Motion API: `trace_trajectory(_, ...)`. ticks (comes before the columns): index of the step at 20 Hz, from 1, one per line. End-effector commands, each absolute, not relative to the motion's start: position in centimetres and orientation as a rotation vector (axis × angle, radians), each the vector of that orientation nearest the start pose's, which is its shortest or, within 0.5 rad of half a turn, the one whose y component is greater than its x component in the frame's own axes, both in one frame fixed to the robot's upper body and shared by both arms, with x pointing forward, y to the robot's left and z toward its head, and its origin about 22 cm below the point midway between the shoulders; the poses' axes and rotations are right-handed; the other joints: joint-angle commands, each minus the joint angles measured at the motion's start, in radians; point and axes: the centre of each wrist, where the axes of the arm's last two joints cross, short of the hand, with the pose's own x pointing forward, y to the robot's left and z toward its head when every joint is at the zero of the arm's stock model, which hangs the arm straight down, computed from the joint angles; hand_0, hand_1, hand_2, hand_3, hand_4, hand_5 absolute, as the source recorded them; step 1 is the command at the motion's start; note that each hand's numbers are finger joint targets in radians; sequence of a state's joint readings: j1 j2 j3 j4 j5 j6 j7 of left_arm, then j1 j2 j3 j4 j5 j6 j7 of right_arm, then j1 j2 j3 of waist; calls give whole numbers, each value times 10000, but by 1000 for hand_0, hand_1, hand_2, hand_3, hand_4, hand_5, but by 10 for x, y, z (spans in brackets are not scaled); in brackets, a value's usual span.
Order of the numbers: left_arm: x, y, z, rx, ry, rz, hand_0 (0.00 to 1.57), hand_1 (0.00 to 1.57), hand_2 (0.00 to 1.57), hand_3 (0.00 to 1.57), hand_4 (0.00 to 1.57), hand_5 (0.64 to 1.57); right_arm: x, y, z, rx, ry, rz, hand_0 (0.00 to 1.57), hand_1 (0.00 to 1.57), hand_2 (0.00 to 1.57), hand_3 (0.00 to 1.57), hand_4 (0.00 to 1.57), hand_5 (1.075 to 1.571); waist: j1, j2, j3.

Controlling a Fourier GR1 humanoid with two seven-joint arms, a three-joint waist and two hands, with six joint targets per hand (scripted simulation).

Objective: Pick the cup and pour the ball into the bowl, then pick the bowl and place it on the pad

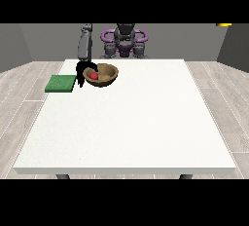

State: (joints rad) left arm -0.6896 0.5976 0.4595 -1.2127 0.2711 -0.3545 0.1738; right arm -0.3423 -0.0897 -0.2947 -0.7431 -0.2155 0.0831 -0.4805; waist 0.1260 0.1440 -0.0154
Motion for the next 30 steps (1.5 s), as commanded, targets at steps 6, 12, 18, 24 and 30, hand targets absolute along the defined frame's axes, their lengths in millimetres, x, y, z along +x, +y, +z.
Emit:
trace_trajectory(6,340,411,261,993,-19614,-1590,0,0,0,0,1018,1536,246,-315,-135,-2656,-12973,-3558,1571,1571,1571,785,844,1487,573,826,158)
trace_trajectory(12,339,420,262,494,-19751,-1477,0,0,0,0,1112,1519,248,-347,-113,-4311,-13266,-3045,1571,1571,1571,1413,922,1525,664,1128,123)
trace_trajectory(18,340,434,262,775,-19123,-1024,0,0,0,0,1186,1526,274,-380,-59,-5505,-13305,-2320,1571,1571,1571,1248,1012,1546,382,456,92)
trace_trajectory(24,335,442,218,913,-18470,-737,0,0,0,0,1200,1540,275,-405,-29,-5516,-12171,-2108,1571,1571,1571,969,1046,1557,36,-243,117)
trace_trajectory(30,324,470,204,1807,-18133,-294,0,0,0,0,1203,1541,297,-444,50,-5704,-11972,-615,1571,1571,1571,679,1085,1568,-871,-477,140)
